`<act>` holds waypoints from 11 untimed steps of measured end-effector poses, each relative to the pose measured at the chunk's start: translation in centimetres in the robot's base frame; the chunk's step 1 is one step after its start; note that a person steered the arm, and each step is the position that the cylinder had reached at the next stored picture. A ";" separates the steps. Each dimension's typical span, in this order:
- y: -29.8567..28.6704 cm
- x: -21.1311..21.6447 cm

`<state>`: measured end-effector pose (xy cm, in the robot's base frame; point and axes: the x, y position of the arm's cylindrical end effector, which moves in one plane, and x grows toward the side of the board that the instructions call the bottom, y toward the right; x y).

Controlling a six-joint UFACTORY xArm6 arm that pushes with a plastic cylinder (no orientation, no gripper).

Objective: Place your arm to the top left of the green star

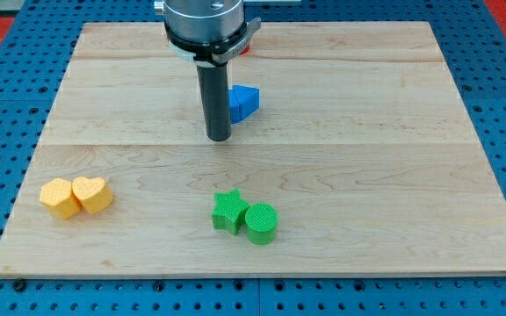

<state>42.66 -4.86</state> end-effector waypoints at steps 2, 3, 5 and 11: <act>-1.4 0.0; -1.4 0.0; -2.5 4.8; -1.6 6.0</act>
